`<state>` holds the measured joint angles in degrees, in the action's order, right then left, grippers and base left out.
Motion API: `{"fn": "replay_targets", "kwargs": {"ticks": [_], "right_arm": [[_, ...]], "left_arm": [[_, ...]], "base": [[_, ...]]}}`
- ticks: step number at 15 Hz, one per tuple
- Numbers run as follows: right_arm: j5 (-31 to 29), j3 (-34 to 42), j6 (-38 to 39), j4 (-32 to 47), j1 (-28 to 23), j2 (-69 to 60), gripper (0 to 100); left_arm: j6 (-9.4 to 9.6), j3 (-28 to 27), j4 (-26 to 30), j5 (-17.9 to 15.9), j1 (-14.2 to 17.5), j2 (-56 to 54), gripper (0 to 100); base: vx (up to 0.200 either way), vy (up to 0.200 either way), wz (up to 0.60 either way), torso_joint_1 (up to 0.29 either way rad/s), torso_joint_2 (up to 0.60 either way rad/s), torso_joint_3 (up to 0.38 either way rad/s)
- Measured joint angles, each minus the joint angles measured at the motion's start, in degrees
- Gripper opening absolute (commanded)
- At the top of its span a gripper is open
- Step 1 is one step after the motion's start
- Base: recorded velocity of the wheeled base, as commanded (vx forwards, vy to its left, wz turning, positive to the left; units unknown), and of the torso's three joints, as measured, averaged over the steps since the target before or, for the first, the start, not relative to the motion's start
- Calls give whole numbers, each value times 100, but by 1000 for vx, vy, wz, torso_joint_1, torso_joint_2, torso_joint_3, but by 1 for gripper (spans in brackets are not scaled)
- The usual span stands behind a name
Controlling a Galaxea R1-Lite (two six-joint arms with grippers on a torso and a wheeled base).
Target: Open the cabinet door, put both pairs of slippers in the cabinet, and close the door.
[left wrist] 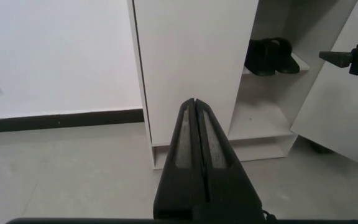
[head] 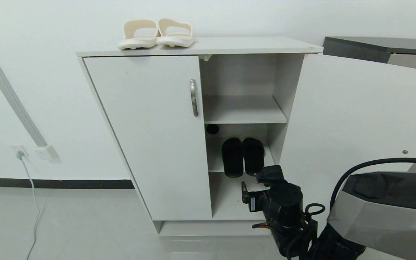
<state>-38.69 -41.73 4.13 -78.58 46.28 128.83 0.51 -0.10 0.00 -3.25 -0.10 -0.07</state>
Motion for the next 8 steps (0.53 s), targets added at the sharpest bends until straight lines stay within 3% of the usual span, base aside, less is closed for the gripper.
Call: {"fn": "replay_targets", "kwargs": {"ticks": [6,8], "right_arm": [[-6,-5,-17,-2,24,44,100],[-9,-2,-17,-2,28,68,100]], "left_arm": [[-9,0,0,2,0,0,0],[-16,0,-2,6,0,0,0]], "base": [[0,0,0,0,0,0],[0,200,0,0,0,7]]}}
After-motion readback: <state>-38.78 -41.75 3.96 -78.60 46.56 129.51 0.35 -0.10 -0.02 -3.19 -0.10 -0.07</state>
